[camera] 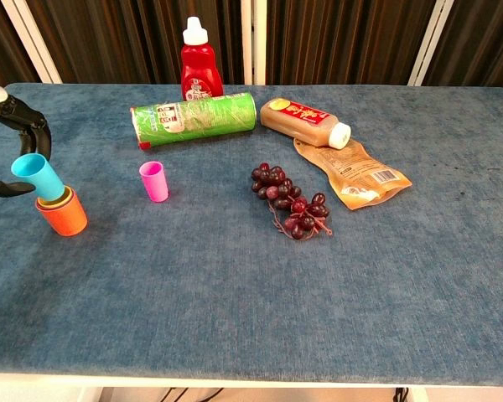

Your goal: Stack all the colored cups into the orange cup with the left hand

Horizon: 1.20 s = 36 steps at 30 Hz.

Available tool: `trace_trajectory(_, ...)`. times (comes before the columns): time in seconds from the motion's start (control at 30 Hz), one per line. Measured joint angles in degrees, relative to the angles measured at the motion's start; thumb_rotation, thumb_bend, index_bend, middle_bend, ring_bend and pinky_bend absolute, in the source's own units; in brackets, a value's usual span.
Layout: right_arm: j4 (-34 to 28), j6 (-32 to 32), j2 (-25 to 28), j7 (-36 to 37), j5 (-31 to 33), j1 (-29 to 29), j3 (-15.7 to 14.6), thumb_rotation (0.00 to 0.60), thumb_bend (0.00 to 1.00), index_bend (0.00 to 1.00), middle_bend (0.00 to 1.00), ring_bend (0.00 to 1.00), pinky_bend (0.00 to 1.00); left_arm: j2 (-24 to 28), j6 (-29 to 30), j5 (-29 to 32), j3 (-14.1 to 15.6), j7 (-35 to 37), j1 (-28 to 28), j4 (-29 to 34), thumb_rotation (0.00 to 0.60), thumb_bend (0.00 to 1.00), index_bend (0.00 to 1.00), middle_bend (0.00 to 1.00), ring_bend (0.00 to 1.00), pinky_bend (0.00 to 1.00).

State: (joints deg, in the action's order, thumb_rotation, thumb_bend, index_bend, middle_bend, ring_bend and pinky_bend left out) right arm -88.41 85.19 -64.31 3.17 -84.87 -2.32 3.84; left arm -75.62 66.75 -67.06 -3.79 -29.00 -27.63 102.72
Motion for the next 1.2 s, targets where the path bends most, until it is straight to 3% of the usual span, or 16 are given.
trace_trajectory(0.2,0.0,0.1,-0.1,-0.1,-0.2,0.0,-0.1,0.6,0.3,0.0,0.0,0.0,0.0,0.0,-0.8,0.8,0.4,-0.1,-0.1,-0.1,0.6,0.28,0.47,0.5,0.17,0.15)
trace_trajectory(0.37,0.1,0.3,0.0,0.1,0.0,0.1,0.0,0.6,0.3,0.0,0.0,0.0,0.0,0.0,-2.0,1.5,0.7,-0.1,-0.5,-0.2,0.6,0.27,0.26,0.31,0.13,0.16)
trace_trajectory(0.47,0.1,0.3,0.1,0.3,0.1,0.2,0.0,0.6,0.3,0.0,0.0,0.0,0.0,0.1,-2.0,1.3,0.5,0.4,-0.6,-0.1,0.6,0.26,0.19,0.25,0.11,0.16)
trace_trajectory(0.67,0.1,0.2,0.1,0.3,0.0,0.1,0.1,0.6,0.3,0.0,0.0,0.0,0.0,-0.4,-0.8,-0.6,-1.0,1.7,-1.3,-0.1,0.6,0.26,0.19,0.25,0.11,0.16)
trace_trajectory(0.8,-0.1,0.1,0.0,0.0,-0.2,0.0,-0.1,0.6,0.3,0.0,0.0,0.0,0.0,-2.0,-1.3,-1.5,-2.9,2.6,-3.1,-1.0,0.6,0.25,0.24,0.27,0.11,0.16)
trace_trajectory(1.2,0.0,0.7,0.4,0.8,0.0,0.6,-0.2,0.6,0.3,0.0,0.0,0.0,0.0,-11.3,-8.8,5.8,-5.4,3.2,-9.1,-11.2,0.6,0.23,0.25,0.29,0.11,0.16)
